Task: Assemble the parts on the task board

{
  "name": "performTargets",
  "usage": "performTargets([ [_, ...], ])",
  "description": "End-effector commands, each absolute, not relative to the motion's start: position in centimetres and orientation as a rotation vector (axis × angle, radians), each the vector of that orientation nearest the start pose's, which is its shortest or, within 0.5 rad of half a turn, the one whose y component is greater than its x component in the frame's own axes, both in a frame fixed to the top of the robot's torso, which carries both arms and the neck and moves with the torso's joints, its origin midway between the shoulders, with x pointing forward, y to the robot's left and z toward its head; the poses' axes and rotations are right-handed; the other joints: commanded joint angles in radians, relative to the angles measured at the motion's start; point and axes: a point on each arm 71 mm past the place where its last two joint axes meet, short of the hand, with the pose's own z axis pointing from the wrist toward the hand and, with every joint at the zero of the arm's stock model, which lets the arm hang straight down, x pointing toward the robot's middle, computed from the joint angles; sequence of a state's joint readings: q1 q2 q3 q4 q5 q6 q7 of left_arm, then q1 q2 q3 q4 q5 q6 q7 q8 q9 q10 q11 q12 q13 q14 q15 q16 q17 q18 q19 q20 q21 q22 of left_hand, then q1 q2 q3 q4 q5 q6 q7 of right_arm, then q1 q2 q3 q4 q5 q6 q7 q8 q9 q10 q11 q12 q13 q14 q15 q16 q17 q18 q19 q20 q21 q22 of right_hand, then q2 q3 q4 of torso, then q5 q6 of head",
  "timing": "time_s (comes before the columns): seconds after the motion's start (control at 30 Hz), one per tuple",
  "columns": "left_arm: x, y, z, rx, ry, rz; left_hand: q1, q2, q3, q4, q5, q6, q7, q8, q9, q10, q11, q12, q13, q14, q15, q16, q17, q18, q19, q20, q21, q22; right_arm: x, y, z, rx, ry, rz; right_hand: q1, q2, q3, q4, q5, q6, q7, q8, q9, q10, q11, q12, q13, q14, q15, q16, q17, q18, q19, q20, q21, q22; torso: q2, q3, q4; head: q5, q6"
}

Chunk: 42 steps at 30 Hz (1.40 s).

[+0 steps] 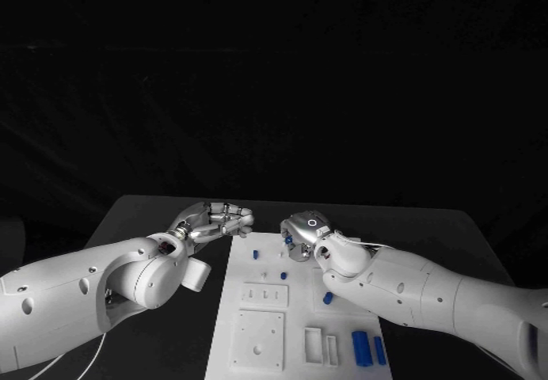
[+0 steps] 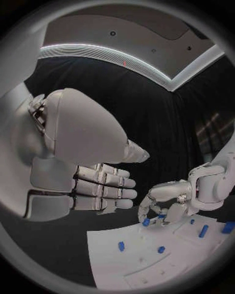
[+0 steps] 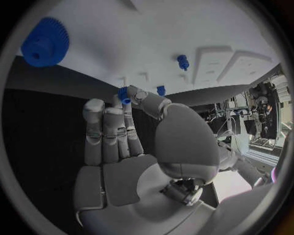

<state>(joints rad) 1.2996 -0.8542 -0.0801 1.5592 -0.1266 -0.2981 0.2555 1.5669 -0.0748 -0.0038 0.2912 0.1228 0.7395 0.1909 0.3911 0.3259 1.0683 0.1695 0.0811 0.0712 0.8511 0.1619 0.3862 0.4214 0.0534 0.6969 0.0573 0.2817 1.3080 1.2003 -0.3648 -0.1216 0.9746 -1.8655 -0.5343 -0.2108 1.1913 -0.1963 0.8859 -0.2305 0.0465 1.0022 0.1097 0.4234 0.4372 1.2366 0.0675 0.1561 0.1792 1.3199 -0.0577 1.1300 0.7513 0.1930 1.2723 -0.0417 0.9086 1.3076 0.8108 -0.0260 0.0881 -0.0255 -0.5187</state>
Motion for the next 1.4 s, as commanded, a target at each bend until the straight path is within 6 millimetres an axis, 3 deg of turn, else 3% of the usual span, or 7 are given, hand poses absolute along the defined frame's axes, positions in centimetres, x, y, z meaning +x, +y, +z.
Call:
performTargets([
  [0.03, 49.2, 19.8, -14.6, -0.95, 1.56, -1.502, 0.001, 0.001, -0.007, -0.002, 0.001, -0.002, 0.008, -0.006, -0.001, -0.005, 0.002, -0.006, -0.001, -0.001, -0.001, -0.006, 0.001, 0.012, -0.005, 0.002, -0.004, 0.019, 55.5, -10.3, -21.5, -0.439, 1.346, 0.332, 0.001, -0.007, 0.008, 0.001, 0.002, 0.006, 0.002, 0.001, 0.001, 0.06, -0.022, 0.005, 0.056, -0.006, -0.009, 0.005, -0.002, 0.069, -0.005, -0.003, 0.004, 0.023, 0.003, -0.0015, 0.0005, 0.002, 0.002],
  [0.67, 49.4, 19.8, -14.0, -0.937, 1.552, -1.504, 0.002, 0.0, -0.007, -0.002, 0.0, -0.002, 0.008, -0.007, -0.001, -0.005, 0.002, -0.007, -0.001, -0.001, -0.001, -0.007, 0.002, 0.012, -0.005, 0.002, -0.004, 0.019, 55.7, -9.5, -21.5, -0.44, 1.346, 0.339, 0.001, -0.009, 0.009, 0.002, 0.002, 0.005, 0.002, -0.001, 0.003, 0.056, -0.021, 0.003, 0.064, -0.007, -0.008, 0.005, -0.004, 0.069, -0.007, -0.003, 0.007, 0.022, 0.009, -0.0068, 0.0062, 0.001, -0.001],
  [1.4, 49.5, 19.6, -13.9, -0.933, 1.551, -1.506, 0.002, 0.0, -0.007, -0.001, 0.0, -0.001, 0.008, -0.007, -0.001, -0.005, 0.002, -0.008, -0.001, 0.0, -0.001, -0.008, 0.002, 0.013, -0.005, 0.002, -0.004, 0.019, 56.1, -9.3, -21.8, -0.451, 1.384, 0.315, 0.0, -0.01, 0.01, 0.002, 0.002, 0.001, 0.004, -0.006, 0.005, 0.048, -0.019, -0.002, 0.074, -0.009, -0.006, 0.005, -0.007, 0.069, -0.011, -0.003, 0.009, 0.021, 0.01, -0.0082, 0.0026, 0.007, -0.008],
])
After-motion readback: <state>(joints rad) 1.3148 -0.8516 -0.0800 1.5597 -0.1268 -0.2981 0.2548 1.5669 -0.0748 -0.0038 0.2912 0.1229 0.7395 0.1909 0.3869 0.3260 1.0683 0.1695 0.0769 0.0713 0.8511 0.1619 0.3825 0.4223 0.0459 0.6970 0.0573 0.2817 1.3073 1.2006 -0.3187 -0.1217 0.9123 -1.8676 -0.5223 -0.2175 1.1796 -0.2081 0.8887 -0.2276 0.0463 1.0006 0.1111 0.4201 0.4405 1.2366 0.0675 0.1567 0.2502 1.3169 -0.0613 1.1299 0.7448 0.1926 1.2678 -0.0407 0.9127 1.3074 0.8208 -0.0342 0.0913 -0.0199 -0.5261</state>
